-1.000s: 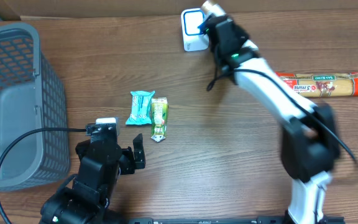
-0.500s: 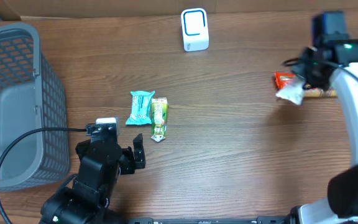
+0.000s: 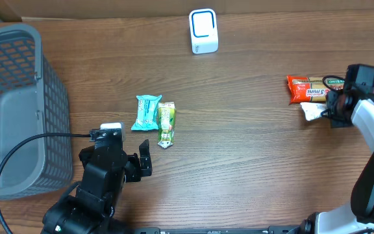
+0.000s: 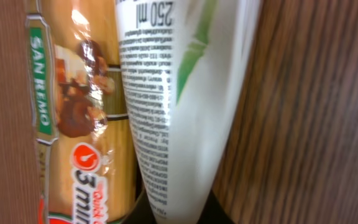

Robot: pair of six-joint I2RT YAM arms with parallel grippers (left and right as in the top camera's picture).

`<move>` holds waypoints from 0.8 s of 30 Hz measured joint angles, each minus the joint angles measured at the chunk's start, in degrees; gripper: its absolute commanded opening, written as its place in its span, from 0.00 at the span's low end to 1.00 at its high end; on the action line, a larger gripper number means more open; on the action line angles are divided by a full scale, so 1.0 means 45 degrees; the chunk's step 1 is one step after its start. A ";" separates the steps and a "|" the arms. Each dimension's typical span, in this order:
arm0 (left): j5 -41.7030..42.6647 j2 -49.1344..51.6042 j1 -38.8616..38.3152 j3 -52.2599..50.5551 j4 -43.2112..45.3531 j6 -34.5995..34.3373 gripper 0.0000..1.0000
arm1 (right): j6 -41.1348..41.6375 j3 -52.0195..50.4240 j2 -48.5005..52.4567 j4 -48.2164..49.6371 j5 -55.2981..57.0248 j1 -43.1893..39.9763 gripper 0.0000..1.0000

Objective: Scan the item barcode
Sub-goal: 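Carry the conditioner tube right and place it below the spaghetti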

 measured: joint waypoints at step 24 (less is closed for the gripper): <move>0.0000 0.0010 0.0000 0.0000 0.0000 0.0000 0.99 | -0.7048 0.3682 -0.0777 -0.3483 -0.3725 0.3521 1.00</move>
